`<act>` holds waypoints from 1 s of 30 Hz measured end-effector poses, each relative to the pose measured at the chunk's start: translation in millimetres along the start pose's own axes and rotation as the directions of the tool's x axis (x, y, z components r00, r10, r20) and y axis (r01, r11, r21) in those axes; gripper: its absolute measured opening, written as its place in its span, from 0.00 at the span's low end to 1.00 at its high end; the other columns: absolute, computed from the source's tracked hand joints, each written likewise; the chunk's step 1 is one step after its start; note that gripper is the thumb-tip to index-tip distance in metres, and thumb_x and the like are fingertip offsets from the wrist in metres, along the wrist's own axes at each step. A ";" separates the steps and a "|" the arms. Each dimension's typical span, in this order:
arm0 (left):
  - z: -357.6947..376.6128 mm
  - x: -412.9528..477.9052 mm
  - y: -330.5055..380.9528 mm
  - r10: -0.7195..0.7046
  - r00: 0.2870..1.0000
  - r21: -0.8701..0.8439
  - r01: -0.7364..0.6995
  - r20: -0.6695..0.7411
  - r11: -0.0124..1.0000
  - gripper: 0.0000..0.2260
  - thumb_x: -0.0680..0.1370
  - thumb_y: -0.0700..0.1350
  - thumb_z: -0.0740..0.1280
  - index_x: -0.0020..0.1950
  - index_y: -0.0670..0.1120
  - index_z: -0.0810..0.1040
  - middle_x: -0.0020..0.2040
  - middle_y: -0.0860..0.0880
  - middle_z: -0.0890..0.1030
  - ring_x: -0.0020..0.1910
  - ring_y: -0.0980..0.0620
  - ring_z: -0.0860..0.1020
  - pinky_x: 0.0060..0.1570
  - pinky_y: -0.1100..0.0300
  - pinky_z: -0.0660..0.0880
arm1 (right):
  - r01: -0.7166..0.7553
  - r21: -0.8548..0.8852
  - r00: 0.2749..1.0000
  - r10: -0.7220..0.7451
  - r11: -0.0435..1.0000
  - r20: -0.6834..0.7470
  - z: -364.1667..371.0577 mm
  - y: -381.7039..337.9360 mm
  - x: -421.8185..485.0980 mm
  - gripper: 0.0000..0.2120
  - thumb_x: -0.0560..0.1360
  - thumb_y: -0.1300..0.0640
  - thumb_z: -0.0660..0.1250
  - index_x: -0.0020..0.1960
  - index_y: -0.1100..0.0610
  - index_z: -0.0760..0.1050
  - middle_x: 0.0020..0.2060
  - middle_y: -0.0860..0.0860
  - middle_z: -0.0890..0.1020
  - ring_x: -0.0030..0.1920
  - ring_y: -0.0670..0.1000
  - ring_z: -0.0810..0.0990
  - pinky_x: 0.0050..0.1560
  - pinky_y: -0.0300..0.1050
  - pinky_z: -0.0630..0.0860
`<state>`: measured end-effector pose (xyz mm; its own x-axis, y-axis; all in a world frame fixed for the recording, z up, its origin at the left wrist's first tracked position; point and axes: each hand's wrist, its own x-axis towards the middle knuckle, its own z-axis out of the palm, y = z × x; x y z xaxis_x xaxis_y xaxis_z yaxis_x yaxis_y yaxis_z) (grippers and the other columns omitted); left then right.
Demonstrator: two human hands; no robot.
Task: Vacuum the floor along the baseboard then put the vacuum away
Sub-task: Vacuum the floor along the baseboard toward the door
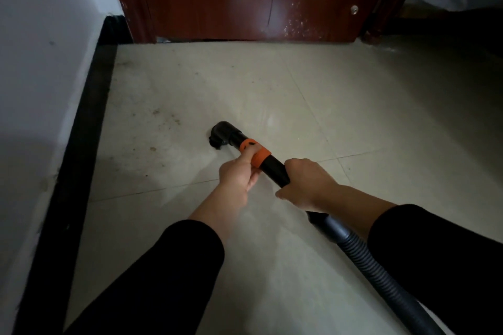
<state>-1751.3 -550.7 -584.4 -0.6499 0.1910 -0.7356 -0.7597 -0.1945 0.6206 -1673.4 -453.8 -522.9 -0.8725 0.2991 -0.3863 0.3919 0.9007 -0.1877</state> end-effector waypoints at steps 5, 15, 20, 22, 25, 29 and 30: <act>-12.8 1.2 9.2 0.026 0.998 -0.023 -0.027 -0.064 0.999 0.15 0.70 0.51 0.77 0.47 0.42 0.78 0.45 0.45 0.83 0.42 0.53 0.82 0.38 0.64 0.78 | 0.049 0.073 0.999 -0.050 0.996 0.011 4.2 -11.6 5.7 0.12 0.73 0.52 0.69 0.44 0.55 0.67 0.36 0.50 0.73 0.35 0.50 0.73 0.30 0.41 0.65; -46.7 -18.2 5.5 0.093 0.978 0.062 -0.083 -0.187 0.995 0.16 0.69 0.53 0.76 0.46 0.43 0.79 0.39 0.47 0.83 0.41 0.52 0.83 0.50 0.59 0.79 | 0.143 0.134 0.985 -0.154 0.981 0.079 14.7 -27.7 -4.8 0.17 0.71 0.50 0.73 0.37 0.53 0.64 0.35 0.49 0.73 0.33 0.47 0.72 0.30 0.41 0.64; -57.2 -29.1 1.5 0.112 0.972 0.061 -0.101 -0.204 0.993 0.14 0.69 0.52 0.76 0.42 0.44 0.79 0.35 0.48 0.83 0.40 0.52 0.82 0.53 0.57 0.80 | 0.193 0.151 0.973 -0.209 0.969 0.094 16.5 -32.5 -12.5 0.15 0.71 0.52 0.73 0.37 0.54 0.66 0.33 0.50 0.74 0.32 0.48 0.73 0.30 0.40 0.65; -60.6 -33.5 1.8 0.121 0.970 0.066 -0.109 -0.211 0.992 0.13 0.70 0.52 0.76 0.41 0.44 0.79 0.34 0.48 0.83 0.39 0.52 0.82 0.53 0.57 0.79 | 0.206 0.156 0.970 -0.223 0.966 0.097 17.1 -35.6 -13.9 0.15 0.70 0.52 0.73 0.38 0.54 0.67 0.33 0.50 0.75 0.32 0.48 0.74 0.30 0.40 0.66; -66.8 -39.7 3.4 0.137 0.965 0.053 -0.129 -0.223 0.990 0.11 0.71 0.51 0.75 0.41 0.44 0.78 0.37 0.47 0.82 0.37 0.53 0.81 0.48 0.59 0.79 | 0.227 0.152 0.965 -0.243 0.962 0.099 19.2 -41.7 -14.5 0.15 0.70 0.52 0.73 0.37 0.54 0.66 0.33 0.50 0.74 0.32 0.48 0.73 0.30 0.41 0.66; -79.0 -44.7 5.0 0.168 0.958 0.034 -0.165 -0.230 0.986 0.11 0.72 0.50 0.74 0.46 0.44 0.78 0.41 0.47 0.82 0.36 0.55 0.81 0.36 0.65 0.77 | 0.255 0.159 0.955 -0.274 0.954 0.112 23.2 -51.8 -15.7 0.14 0.70 0.52 0.73 0.38 0.54 0.67 0.34 0.50 0.75 0.33 0.49 0.74 0.34 0.43 0.70; -82.1 -45.2 5.0 0.172 0.957 0.031 -0.169 -0.235 0.985 0.11 0.72 0.50 0.74 0.45 0.44 0.78 0.40 0.47 0.82 0.36 0.55 0.81 0.35 0.65 0.76 | 0.260 0.164 0.953 -0.281 0.951 0.116 24.2 -54.3 -16.0 0.14 0.70 0.52 0.73 0.39 0.55 0.68 0.34 0.50 0.75 0.34 0.50 0.75 0.35 0.43 0.71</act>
<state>-1723.7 -639.3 -570.3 -0.7466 -0.0768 -0.6609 -0.6389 -0.1943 0.7443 -1673.7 -515.2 -528.4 -0.9074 -0.0046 -0.4204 0.1936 0.8831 -0.4274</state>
